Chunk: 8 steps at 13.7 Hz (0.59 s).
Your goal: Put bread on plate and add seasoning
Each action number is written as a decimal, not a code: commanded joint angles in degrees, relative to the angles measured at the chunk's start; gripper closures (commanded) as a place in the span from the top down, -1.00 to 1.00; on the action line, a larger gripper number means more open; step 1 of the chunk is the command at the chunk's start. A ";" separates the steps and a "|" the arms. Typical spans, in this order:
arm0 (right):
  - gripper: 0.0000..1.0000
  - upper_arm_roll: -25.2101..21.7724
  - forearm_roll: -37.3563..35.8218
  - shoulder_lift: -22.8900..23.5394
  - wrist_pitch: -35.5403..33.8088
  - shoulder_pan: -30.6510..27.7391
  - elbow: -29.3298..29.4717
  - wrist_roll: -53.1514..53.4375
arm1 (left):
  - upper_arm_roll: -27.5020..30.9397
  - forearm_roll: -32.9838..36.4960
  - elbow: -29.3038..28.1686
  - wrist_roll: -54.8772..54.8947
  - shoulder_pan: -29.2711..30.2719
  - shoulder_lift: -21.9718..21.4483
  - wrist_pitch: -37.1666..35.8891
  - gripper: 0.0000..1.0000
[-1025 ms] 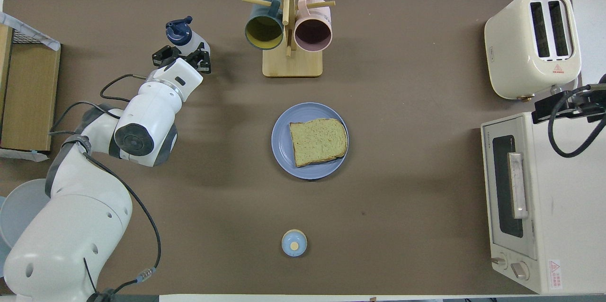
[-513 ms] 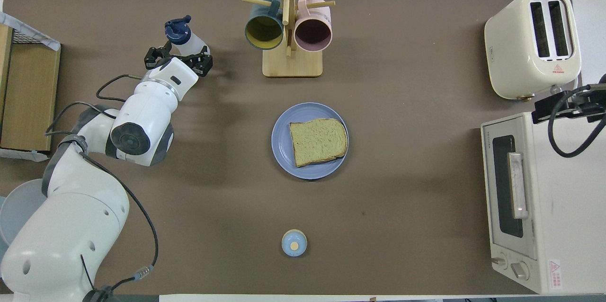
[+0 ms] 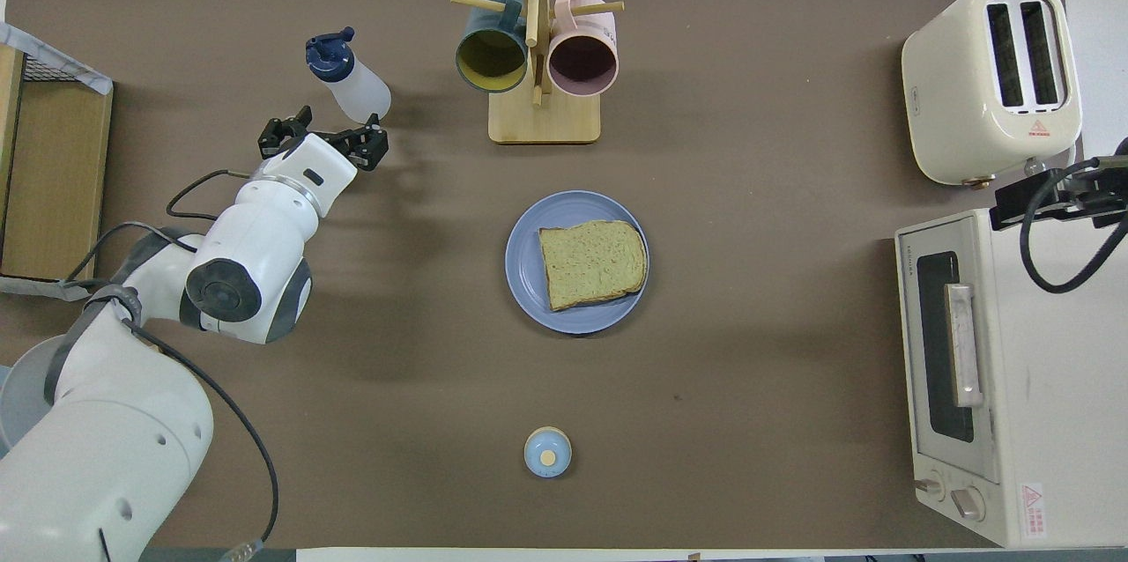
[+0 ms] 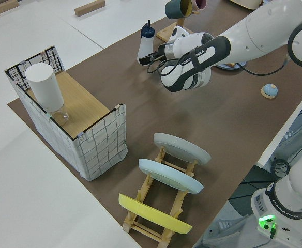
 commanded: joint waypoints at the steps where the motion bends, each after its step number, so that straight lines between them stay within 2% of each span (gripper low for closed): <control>1: 1.00 -0.61 1.03 -1.02 -0.05 0.20 -1.16 -1.60 | 0.17 -0.40 -6.16 -0.02 -6.47 -10.90 -12.67 1.00; 4: 1.00 -0.61 1.03 -1.11 -0.05 0.20 -1.16 -1.60 | -0.10 -0.40 -3.54 -0.02 -10.09 -16.35 -26.48 1.00; 8: 1.00 -0.61 1.03 -1.11 -0.05 0.20 -1.16 -1.60 | -1.06 -1.10 7.97 0.06 -11.59 -20.93 -52.05 1.00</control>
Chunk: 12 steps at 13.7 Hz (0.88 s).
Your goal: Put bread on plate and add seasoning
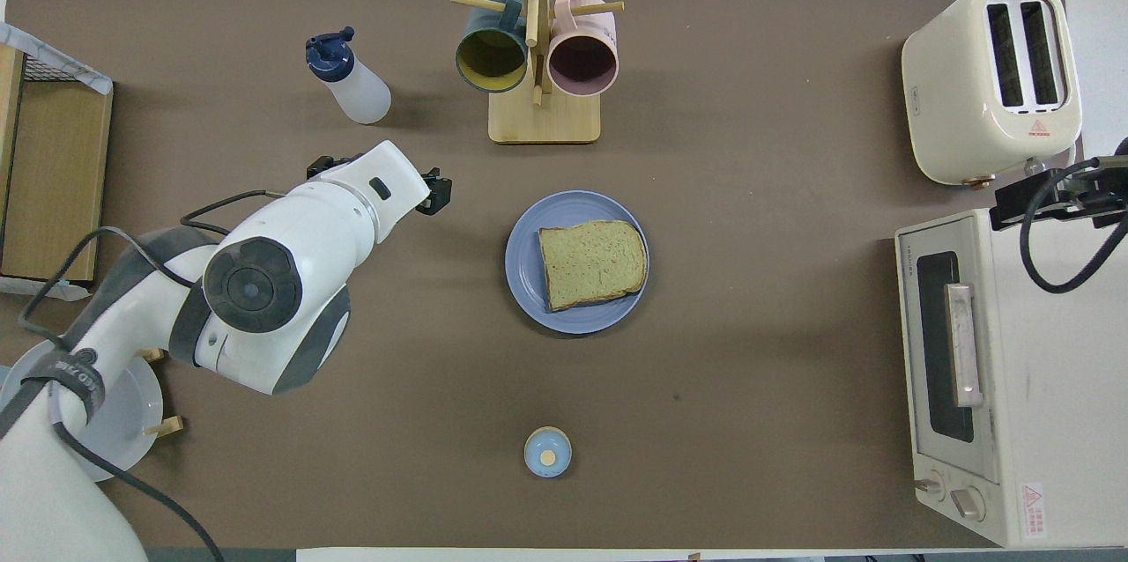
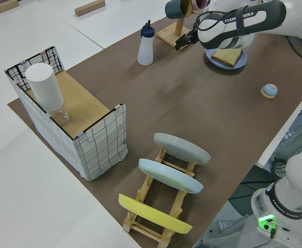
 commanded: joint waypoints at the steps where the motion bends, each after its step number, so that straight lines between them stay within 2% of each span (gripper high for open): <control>1: 1.00 -0.61 1.03 -1.11 -0.05 0.20 -1.16 -1.60 | -0.08 -1.55 6.86 0.57 -0.40 -2.97 -15.07 1.00; 6: 1.00 -0.61 1.03 -1.11 -0.05 0.20 -1.16 -1.60 | 0.36 -5.41 18.38 6.08 1.79 -4.56 -37.06 1.00; 12: 1.00 -0.61 1.03 -1.11 -0.05 0.20 -1.16 -1.60 | 0.89 -7.18 22.53 20.84 11.10 -7.45 -51.75 1.00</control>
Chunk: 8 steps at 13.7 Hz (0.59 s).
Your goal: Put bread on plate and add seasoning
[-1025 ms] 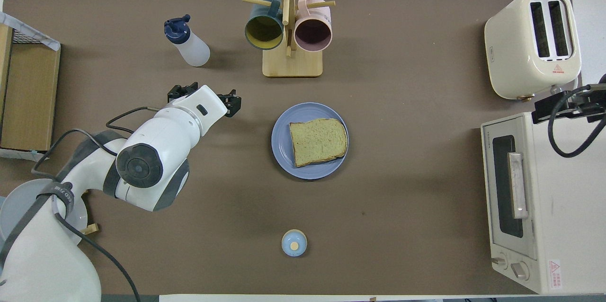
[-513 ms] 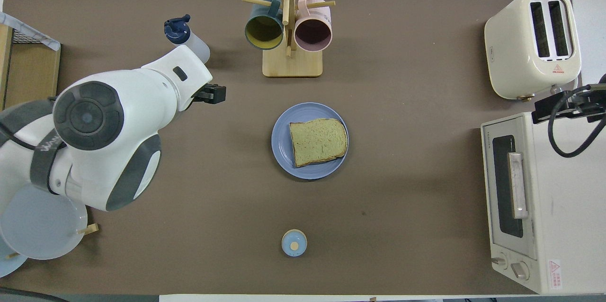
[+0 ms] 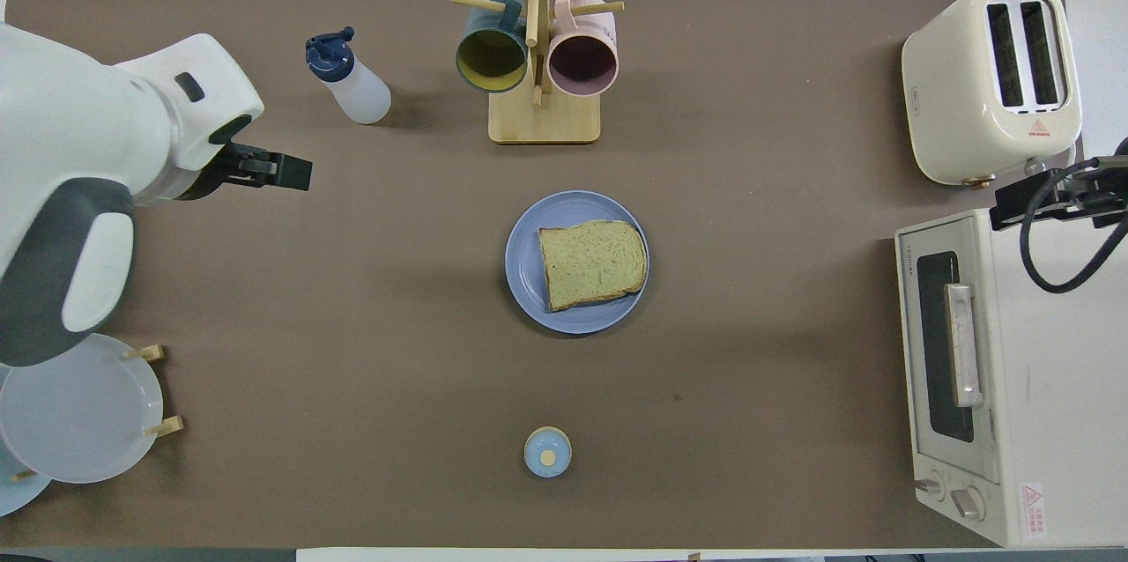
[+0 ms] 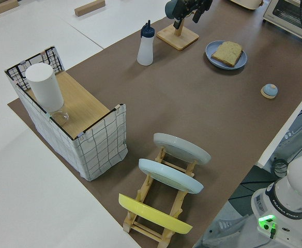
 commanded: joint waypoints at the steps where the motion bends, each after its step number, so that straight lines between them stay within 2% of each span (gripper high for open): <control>1: 1.00 -0.61 1.03 -1.11 -0.05 0.20 -1.15 -1.61 | -0.18 -1.10 0.88 7.62 4.63 -2.48 -5.76 1.00; 4: 1.00 -0.61 1.03 -1.11 -0.05 0.20 -1.15 -1.61 | -0.10 -1.01 0.97 10.37 7.98 -3.89 -9.10 1.00; 8: 1.00 -0.61 1.03 -1.11 -0.05 0.20 -1.15 -1.61 | 0.17 -0.92 0.79 10.11 8.25 -4.42 -10.60 1.00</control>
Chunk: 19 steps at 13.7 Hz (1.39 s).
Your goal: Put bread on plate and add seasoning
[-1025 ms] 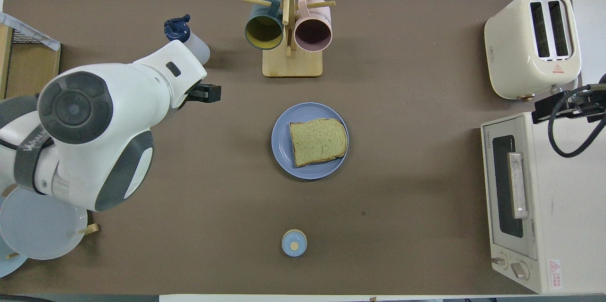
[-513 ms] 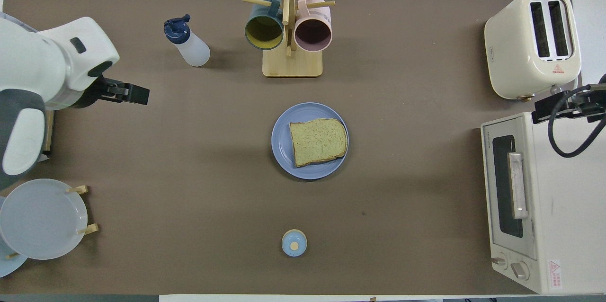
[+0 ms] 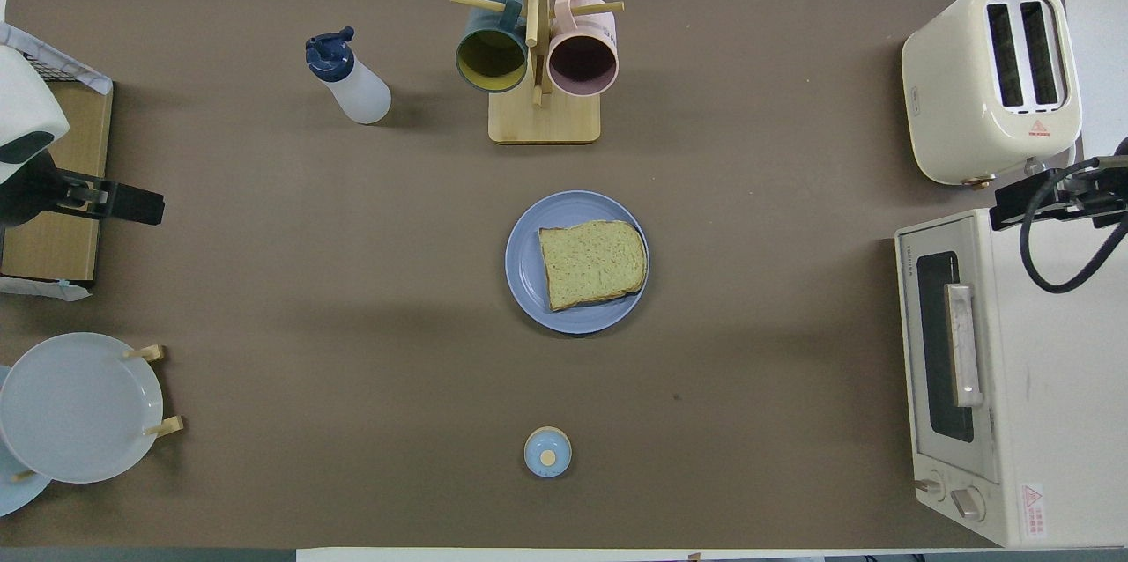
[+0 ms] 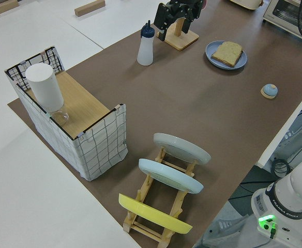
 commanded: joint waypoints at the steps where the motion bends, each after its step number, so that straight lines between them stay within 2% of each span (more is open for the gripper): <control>1: 1.00 -0.61 1.03 -1.02 -0.05 0.20 -1.15 -1.61 | -0.20 -0.77 0.18 0.53 0.39 -0.76 -2.30 1.00; 3: 1.00 -0.61 1.03 -1.02 -0.05 0.20 -1.15 -1.61 | -1.94 -0.77 0.36 0.53 3.44 -0.85 -3.53 1.00; 4: 1.00 -0.61 1.03 -1.11 -0.05 0.20 -1.15 -1.61 | -6.22 -0.85 0.97 0.71 8.34 -0.59 -4.41 1.00; 6: 1.00 -0.61 0.95 -1.11 -0.05 0.20 -1.15 -1.61 | -19.82 -0.85 3.69 0.80 22.72 0.11 -6.43 1.00; 7: 1.00 -0.61 1.03 -1.11 -0.05 0.20 -1.15 -1.61 | -24.50 -0.94 5.35 0.80 27.58 0.64 -7.57 1.00; 9: 1.00 -0.61 1.03 -1.11 -0.05 0.20 -1.15 -1.61 | -28.67 -0.94 8.43 0.80 31.49 2.57 -10.29 1.00; 12: 1.00 -0.61 1.03 -1.11 -0.05 0.20 -1.15 -1.61 | -26.32 -1.03 10.03 0.80 28.36 2.84 -11.80 1.00; 14: 1.00 -0.61 1.03 -1.11 -0.05 0.20 -1.15 -1.61 | -17.91 -2.07 9.76 0.80 20.55 2.67 -11.28 1.00; 15: 1.00 -0.61 1.03 -1.02 -0.05 0.20 -1.15 -1.61 | -15.87 -4.00 8.81 0.88 19.82 2.23 -10.14 1.00; 17: 1.00 -0.61 1.03 -1.02 -0.05 0.20 -1.15 -1.61 | -15.58 -4.37 5.29 0.88 19.55 1.00 -6.98 1.00; 19: 1.00 -0.61 1.03 -1.11 -0.05 0.20 -1.15 -1.61 | -15.23 -4.80 5.54 1.15 19.46 1.17 -7.23 1.00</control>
